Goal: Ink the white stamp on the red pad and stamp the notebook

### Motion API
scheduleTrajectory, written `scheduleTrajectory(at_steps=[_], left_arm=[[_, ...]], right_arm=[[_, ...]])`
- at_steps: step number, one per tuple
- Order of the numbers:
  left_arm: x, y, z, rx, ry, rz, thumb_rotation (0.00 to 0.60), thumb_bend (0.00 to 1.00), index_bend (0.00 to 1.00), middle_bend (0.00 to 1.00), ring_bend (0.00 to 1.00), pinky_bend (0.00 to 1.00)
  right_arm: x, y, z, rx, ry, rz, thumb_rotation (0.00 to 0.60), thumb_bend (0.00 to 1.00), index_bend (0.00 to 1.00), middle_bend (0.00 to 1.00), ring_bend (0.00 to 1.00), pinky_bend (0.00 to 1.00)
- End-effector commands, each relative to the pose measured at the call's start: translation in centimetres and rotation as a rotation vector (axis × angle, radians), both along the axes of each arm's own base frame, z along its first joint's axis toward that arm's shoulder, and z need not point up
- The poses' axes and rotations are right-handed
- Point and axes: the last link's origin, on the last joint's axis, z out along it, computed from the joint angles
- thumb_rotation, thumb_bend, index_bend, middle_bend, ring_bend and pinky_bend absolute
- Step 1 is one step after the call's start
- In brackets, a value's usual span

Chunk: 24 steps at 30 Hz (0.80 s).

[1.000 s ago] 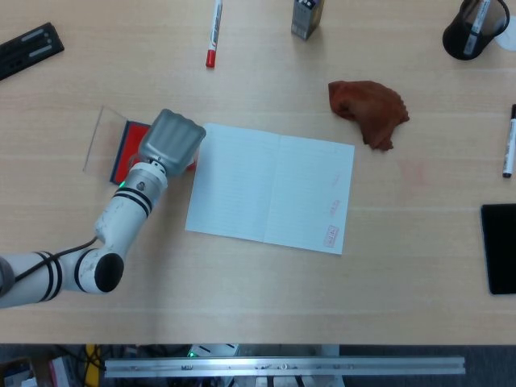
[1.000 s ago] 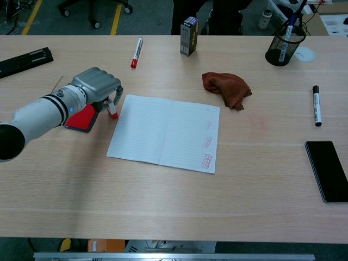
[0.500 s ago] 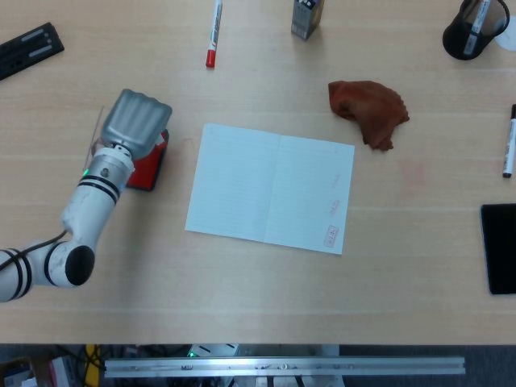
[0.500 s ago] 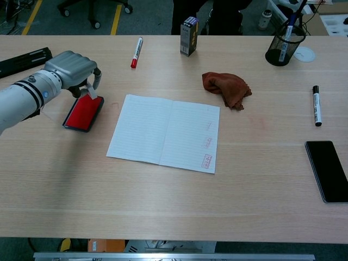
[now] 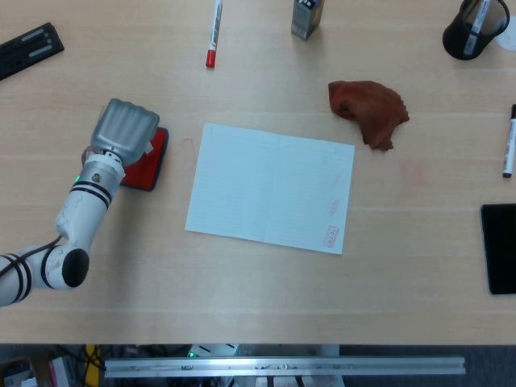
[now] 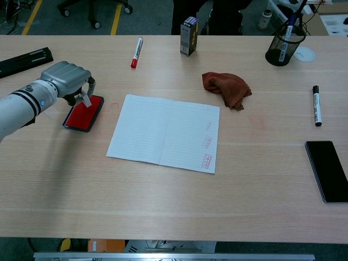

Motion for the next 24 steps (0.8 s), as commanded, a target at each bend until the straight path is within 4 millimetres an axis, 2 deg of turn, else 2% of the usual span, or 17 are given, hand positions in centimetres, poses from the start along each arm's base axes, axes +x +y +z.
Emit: scheduleTrajectory(at_steps=[1,24], left_arm=[[0.0,-0.02,-0.12,-0.001,-0.003,0.0,0.6,0.38,0.59,1.0,1.0,1.0],[-0.21,-0.24,-0.8,-0.01,0.0,0.005,0.6,0.38,0.6,1.0,1.0,1.0]], right_arm=[[0.01,0.01,0.02,-0.001,0.0,0.0,0.6,0.19,0.39,0.48,0.41,0.52],[0.07,0.3,0.35,-0.013,0.002,-0.004,0.6,0.19,0.39,0.48,0.41,0.52]])
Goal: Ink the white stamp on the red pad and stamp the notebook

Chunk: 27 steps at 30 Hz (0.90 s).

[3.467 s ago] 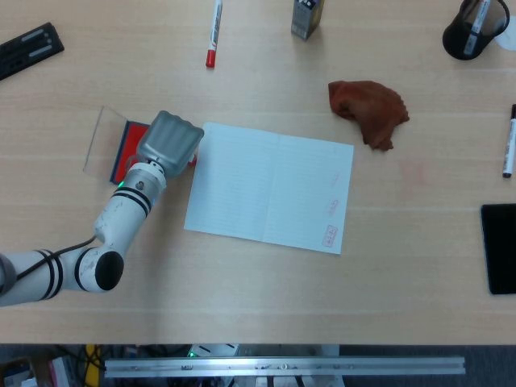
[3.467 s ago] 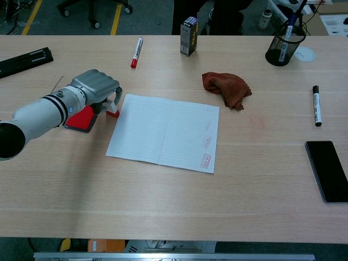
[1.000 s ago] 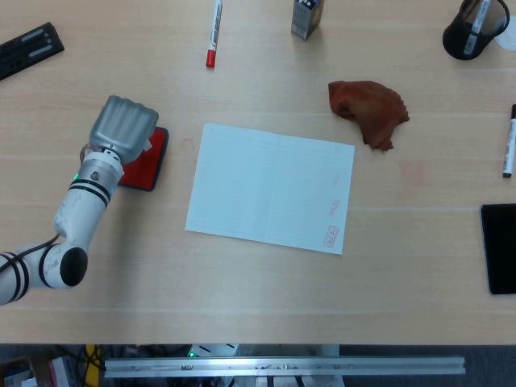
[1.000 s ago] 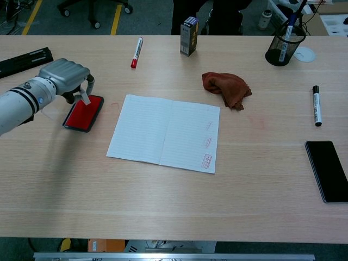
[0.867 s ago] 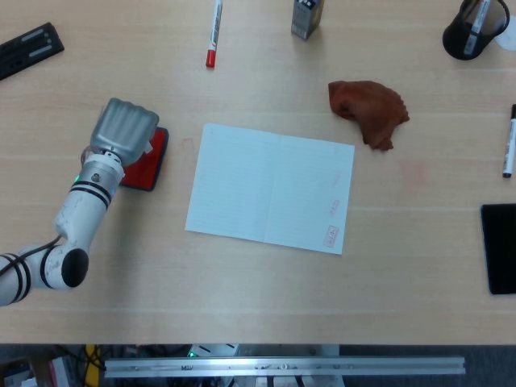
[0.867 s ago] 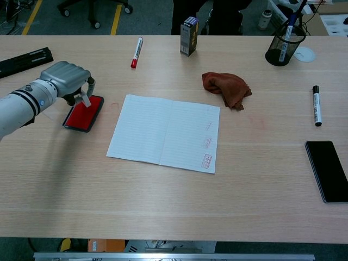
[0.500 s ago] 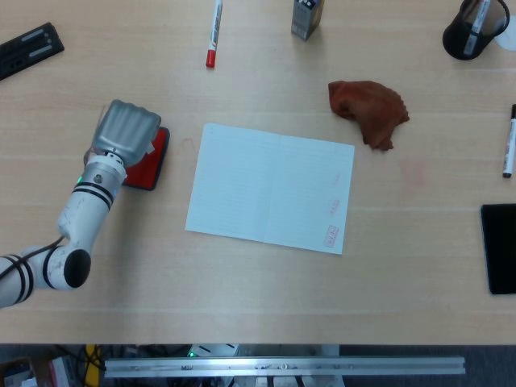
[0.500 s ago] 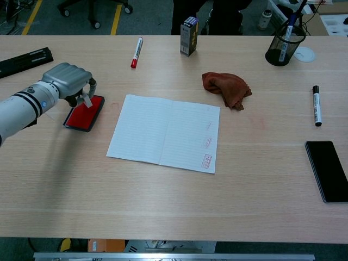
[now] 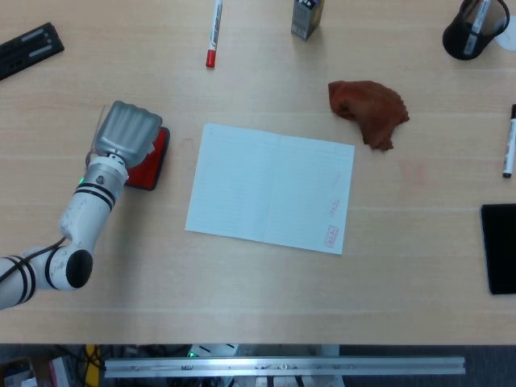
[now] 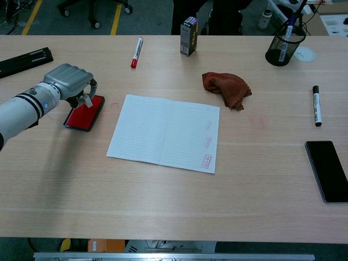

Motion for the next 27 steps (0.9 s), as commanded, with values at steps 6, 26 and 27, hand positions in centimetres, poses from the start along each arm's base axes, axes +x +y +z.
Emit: scheduleTrajectory(at_steps=[6,26,27], left_arm=[[-0.4,-0.1,0.0,-0.001,-0.004,0.013,0.6,0.38,0.6,1.0,1.0,1.0],[2.6,0.3,2.2,0.048,-0.094,-0.033,0.6,0.38,0.6,1.0,1.0,1.0],[2.9,0.3,2.4,0.05,-0.099,-0.04,0.6,0.38,0.6,1.0,1.0,1.0]], right_arm=[[0.1,0.0,0.0,0.0,0.001,0.001,0.6,0.19,0.39,0.48,0.41,0.52],[0.0,-0.1,0.1,-0.003,-0.008,0.004,0.6,0.19,0.39,0.48,0.41,0.52],[0.0,-0.1,0.1,-0.002,-0.009,0.005,0.6,0.19,0.39,0.48,0.41,0.52]])
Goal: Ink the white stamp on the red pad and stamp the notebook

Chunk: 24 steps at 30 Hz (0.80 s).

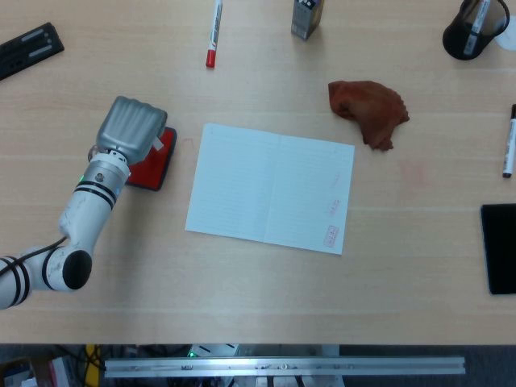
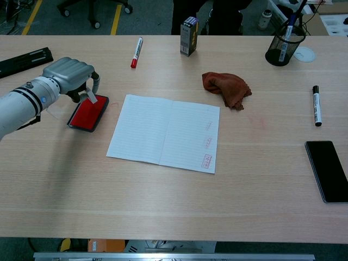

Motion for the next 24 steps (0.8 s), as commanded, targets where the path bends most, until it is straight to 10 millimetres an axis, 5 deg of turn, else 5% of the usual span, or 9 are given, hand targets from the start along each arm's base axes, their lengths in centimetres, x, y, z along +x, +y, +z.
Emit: scheduleTrajectory(at_steps=[1,9,24], left_arm=[[1.4,0.1,1.0,0.021,-0.025,-0.029,0.6,0.38,0.6,1.0,1.0,1.0],[4.1,-1.6,0.4,-0.006,-0.061,-0.075,0.6,0.38,0.6,1.0,1.0,1.0],[8.3,-6.3,-4.5,-0.096,-0.029,-0.256,0.6,0.38,0.6,1.0,1.0,1.0]], right_arm=[[-0.1,0.0,-0.1,0.001,-0.003,0.001,0.6,0.19,0.39,0.48,0.41,0.52],[-0.5,0.0,0.0,0.003,-0.012,0.0,0.6,0.19,0.39,0.48,0.41,0.52],[-1.4,0.3,0.6,-0.002,-0.012,-0.019,0.6,0.19,0.39,0.48,0.41,0.52]])
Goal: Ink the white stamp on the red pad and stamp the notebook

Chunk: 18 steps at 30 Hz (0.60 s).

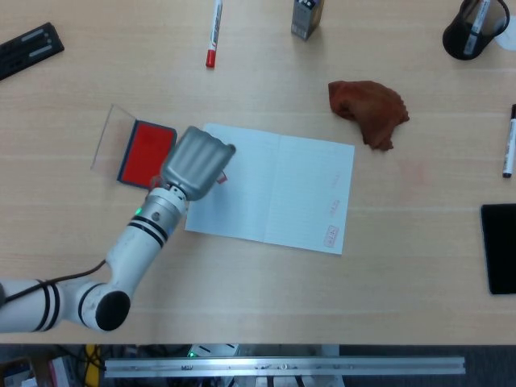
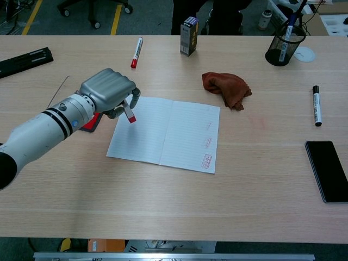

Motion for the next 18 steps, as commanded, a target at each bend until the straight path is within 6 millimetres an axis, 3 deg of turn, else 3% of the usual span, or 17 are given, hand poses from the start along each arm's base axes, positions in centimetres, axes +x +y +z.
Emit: scheduleTrajectory(at_steps=[1,11,18], left_arm=[[0.7,-0.9,-1.0,-0.014,0.004,-0.038,0.6,0.38,0.6,1.0,1.0,1.0],[0.8,-2.0,-2.8,-0.032,0.042,-0.092,0.6,0.38,0.6,1.0,1.0,1.0],[0.1,-1.8,-2.9,-0.022,0.06,-0.097,0.6,0.38,0.61,1.0,1.0,1.0]], right_arm=[[-0.1,0.0,0.1,-0.003,0.001,-0.003,0.6,0.19,0.39,0.48,0.41,0.52],[-0.4,0.5,0.3,-0.01,0.001,-0.015,0.6,0.19,0.39,0.48,0.42,0.52],[-0.4,0.6,0.4,-0.013,0.004,-0.017,0.6,0.19,0.39,0.48,0.42,0.52]])
